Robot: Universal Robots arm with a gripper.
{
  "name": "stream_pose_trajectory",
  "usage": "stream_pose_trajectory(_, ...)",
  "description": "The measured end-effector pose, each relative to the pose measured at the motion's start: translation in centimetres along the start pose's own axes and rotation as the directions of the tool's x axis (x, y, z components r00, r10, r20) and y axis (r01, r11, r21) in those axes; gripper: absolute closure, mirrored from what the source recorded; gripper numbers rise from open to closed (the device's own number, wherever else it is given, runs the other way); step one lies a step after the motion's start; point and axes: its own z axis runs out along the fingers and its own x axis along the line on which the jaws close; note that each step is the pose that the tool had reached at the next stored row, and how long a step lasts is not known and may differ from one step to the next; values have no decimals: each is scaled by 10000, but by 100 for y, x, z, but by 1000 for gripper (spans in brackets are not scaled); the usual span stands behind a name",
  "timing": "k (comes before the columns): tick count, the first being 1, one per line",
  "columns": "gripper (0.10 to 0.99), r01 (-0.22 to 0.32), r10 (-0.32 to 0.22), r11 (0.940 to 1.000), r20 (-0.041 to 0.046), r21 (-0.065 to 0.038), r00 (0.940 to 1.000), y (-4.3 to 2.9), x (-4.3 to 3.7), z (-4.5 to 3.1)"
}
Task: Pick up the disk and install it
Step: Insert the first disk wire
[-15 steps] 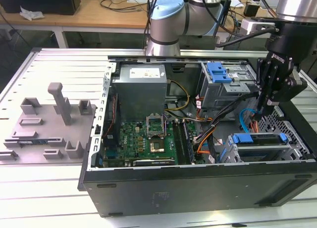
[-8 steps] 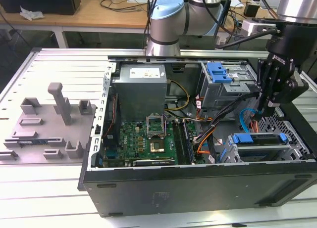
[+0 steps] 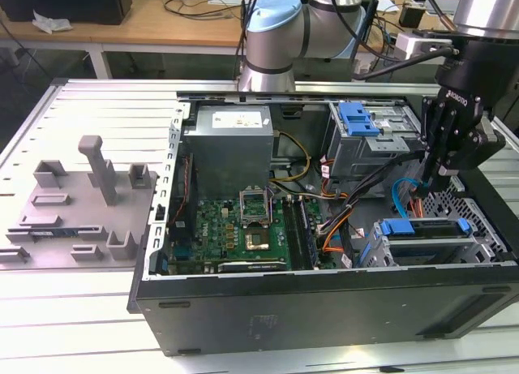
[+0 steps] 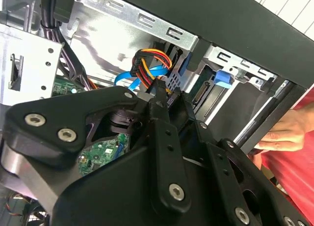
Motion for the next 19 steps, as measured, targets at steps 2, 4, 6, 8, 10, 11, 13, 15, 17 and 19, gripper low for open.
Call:
stream_pose_trajectory(2,878,-1,1,10000,2,1,10000,0,5,3)
stream_pose_trajectory(4,918,0,0,10000,0,1,10000,-1,11,3)
stream_pose_trajectory(6,918,-1,1,10000,1,1,10000,-1,14,5)
stream_pose_trajectory(8,918,-1,1,10000,0,1,10000,-1,15,4)
stream_pose_trajectory(10,918,-1,1,10000,-1,2,10000,-6,15,4)
stream_pose_trajectory(11,918,3,-3,10000,-3,-17,10000,-25,16,5)
stream_pose_trajectory(13,918,63,-63,9997,-22,-256,10000,-86,17,6)
stream_pose_trajectory(15,918,150,-154,9981,-57,-605,9999,-114,15,3)
stream_pose_trajectory(17,918,235,-244,9952,-89,-948,9997,-150,12,2)
stream_pose_trajectory(19,918,237,-247,9951,-91,-960,9997,-152,12,2)
